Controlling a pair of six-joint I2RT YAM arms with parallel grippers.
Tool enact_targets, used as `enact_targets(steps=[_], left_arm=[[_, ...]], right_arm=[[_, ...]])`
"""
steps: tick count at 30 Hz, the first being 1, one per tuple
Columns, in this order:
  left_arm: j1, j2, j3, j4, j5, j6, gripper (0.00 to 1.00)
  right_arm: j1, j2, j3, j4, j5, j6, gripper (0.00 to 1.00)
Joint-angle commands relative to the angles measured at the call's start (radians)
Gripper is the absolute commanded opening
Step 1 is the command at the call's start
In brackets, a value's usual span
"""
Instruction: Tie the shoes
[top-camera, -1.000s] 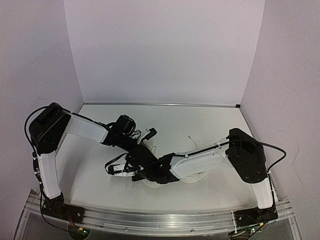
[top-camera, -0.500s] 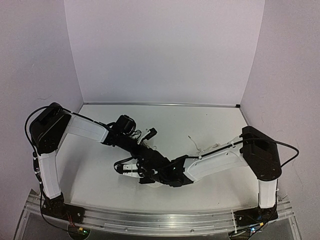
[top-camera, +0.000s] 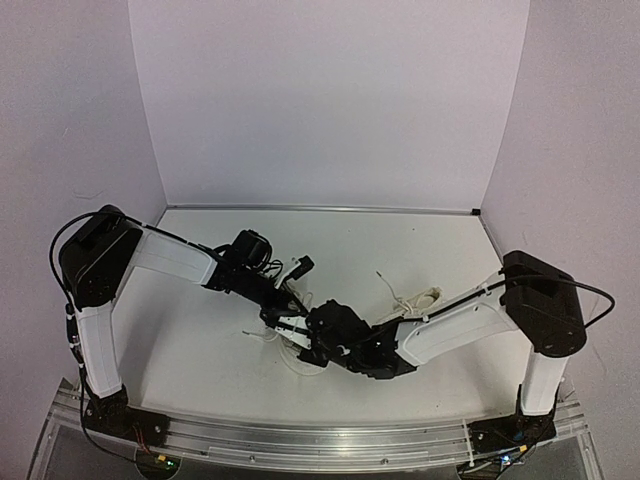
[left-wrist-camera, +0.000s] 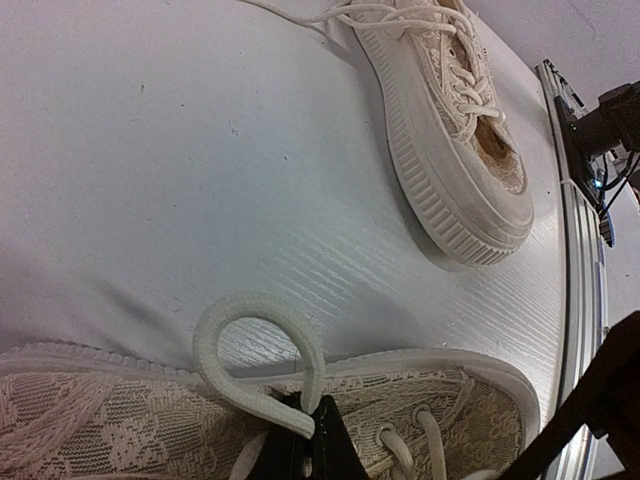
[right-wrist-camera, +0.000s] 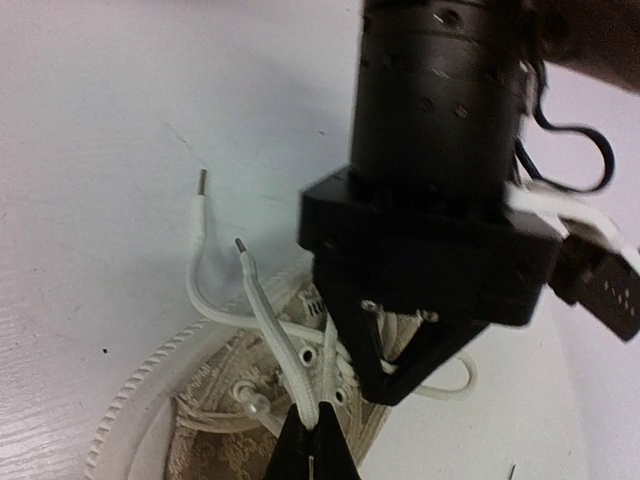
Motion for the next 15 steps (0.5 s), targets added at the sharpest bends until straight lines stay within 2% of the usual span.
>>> enact_targets(steps=[1,11,15], left_arm=[[-0.014,0.037,0.002,-0.078,-0.016,0.014,0.00],[-0.014,0.044,0.010,-0.083,-0.016,0.020,0.00],[-0.014,0.046,0.011,-0.082,-0.016,0.019,0.00]], right_arm=[[-0.007,-0.069,-0.066,0.108,0.092,0.224,0.01],[-0.058,-0.174,-0.211,0.136,0.197,0.662,0.15],[-0.115,-0.246,-0.284,0.127,0.166,0.811,0.32]])
